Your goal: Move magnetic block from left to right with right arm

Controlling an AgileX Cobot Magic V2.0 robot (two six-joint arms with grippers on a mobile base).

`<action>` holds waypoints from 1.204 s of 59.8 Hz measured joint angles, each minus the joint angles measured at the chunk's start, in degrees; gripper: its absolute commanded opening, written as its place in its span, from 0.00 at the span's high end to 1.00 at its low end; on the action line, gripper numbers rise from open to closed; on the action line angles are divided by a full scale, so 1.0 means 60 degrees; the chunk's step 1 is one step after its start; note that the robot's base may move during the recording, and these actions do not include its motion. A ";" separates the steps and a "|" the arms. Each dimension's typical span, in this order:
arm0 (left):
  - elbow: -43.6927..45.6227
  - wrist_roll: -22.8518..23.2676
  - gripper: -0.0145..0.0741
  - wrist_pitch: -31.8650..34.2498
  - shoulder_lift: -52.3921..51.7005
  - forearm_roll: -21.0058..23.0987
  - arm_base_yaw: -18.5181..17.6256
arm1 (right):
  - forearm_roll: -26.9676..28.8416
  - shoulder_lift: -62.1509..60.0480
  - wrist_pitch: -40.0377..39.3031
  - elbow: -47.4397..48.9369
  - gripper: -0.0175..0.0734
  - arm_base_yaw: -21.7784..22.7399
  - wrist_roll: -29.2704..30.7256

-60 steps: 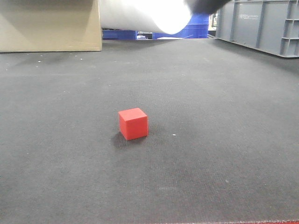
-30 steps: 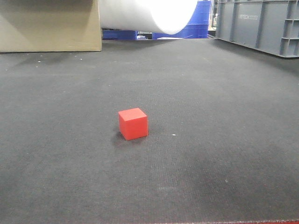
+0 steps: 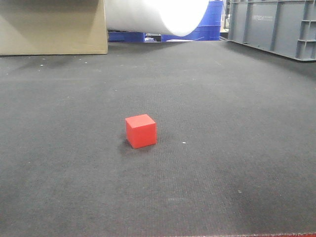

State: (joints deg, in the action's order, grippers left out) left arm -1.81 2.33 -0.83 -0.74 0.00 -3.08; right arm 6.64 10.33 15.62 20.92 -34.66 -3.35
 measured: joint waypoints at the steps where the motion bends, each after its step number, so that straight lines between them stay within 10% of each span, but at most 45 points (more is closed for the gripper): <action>1: 0.0000 0.0000 0.97 0.0000 0.0000 0.0000 0.0000 | -0.0005 0.0000 0.0000 0.0000 0.72 0.0000 0.0000; 12: 0.0000 0.0000 0.97 0.0000 0.0000 0.0000 0.0000 | -0.0277 0.0000 0.0000 -0.0100 0.72 0.0511 0.0000; 39: 0.0000 0.0000 0.97 0.0000 0.0000 0.0000 0.0000 | -0.0397 -0.0402 -0.1808 -0.2374 0.72 0.6064 0.0000; 72: 0.0000 0.0000 0.97 0.0000 0.0000 0.0000 0.0000 | -0.0492 -0.1792 -0.2261 -0.3775 0.72 0.6568 0.0000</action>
State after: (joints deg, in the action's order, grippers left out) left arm -1.81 2.33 -0.83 -0.74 0.00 -3.08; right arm 3.69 -0.42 2.06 -1.72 4.75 -3.35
